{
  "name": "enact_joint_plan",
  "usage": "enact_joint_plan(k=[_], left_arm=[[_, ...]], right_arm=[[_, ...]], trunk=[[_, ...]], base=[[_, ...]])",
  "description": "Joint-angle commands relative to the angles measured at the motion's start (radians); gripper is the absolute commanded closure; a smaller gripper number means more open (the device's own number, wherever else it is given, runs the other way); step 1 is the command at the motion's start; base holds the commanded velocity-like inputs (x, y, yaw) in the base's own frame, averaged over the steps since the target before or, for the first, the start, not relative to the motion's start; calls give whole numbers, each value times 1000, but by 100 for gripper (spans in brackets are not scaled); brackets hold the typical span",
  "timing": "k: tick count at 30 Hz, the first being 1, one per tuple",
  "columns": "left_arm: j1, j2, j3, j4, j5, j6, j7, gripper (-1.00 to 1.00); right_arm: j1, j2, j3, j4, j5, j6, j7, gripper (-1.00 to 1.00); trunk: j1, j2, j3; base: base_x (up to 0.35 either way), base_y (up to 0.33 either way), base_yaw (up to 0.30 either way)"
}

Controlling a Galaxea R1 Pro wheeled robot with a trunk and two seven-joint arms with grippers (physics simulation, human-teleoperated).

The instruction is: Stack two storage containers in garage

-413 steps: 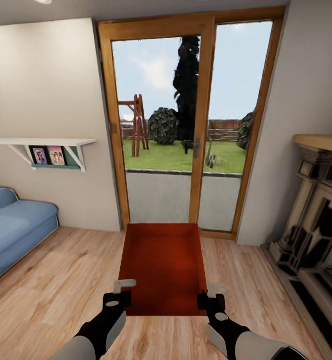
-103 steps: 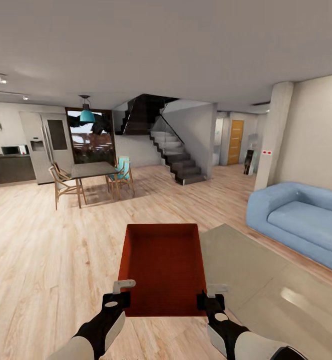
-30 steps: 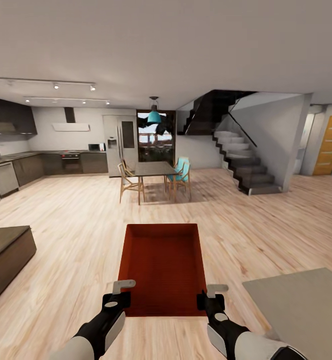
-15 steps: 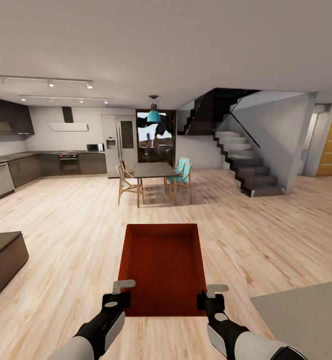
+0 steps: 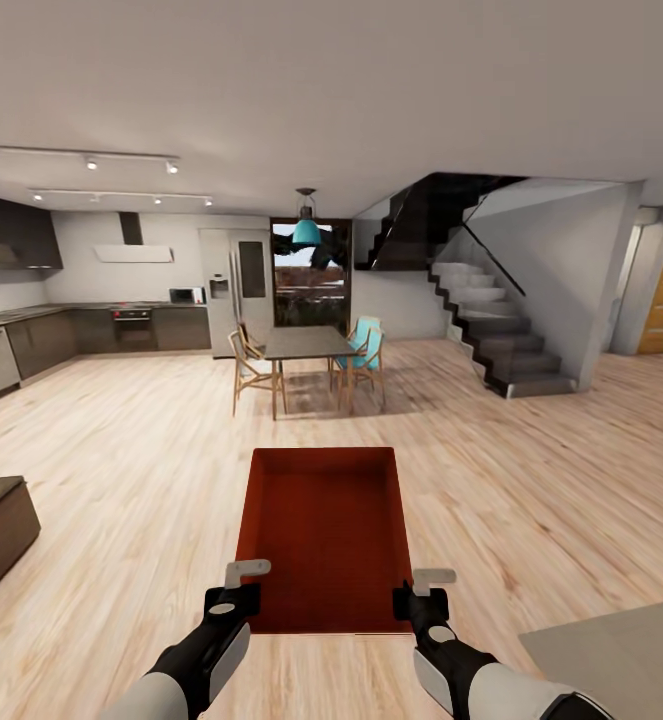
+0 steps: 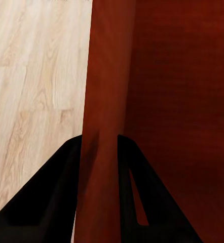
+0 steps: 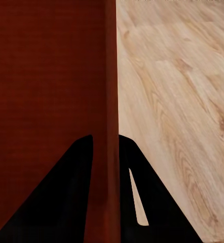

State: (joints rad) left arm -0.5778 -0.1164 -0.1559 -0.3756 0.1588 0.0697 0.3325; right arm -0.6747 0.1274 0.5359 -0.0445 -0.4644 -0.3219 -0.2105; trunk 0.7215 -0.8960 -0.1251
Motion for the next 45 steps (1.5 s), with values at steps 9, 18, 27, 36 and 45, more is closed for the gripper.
enact_joint_plan(k=[9, 18, 27, 36, 45], left_arm=[[-2, 17, 22, -3, 7, 7, 11, 100], [-1, 17, 22, -3, 7, 7, 11, 100], [-2, 17, 22, -3, 7, 7, 11, 100], [-2, 16, 22, -3, 7, 7, 11, 100], [-1, 17, 22, -4, 7, 7, 11, 100]], right_arm=[[0, -11, -7, -2, 1, -2, 0, 100], [0, -11, -7, -2, 2, -2, 0, 100], [0, -11, -7, -1, 1, -2, 1, 100], [0, -11, -7, -2, -4, -2, 0, 100], [0, -7, -7, -1, -6, -2, -7, 100]], trunk=[[1, -1, -2], [1, -1, -2], [1, -1, -2], [1, -1, -2], [1, -1, -2]], base=[[323, 0, 0], [323, 0, 0], [323, 0, 0], [323, 0, 0], [323, 6, -40]])
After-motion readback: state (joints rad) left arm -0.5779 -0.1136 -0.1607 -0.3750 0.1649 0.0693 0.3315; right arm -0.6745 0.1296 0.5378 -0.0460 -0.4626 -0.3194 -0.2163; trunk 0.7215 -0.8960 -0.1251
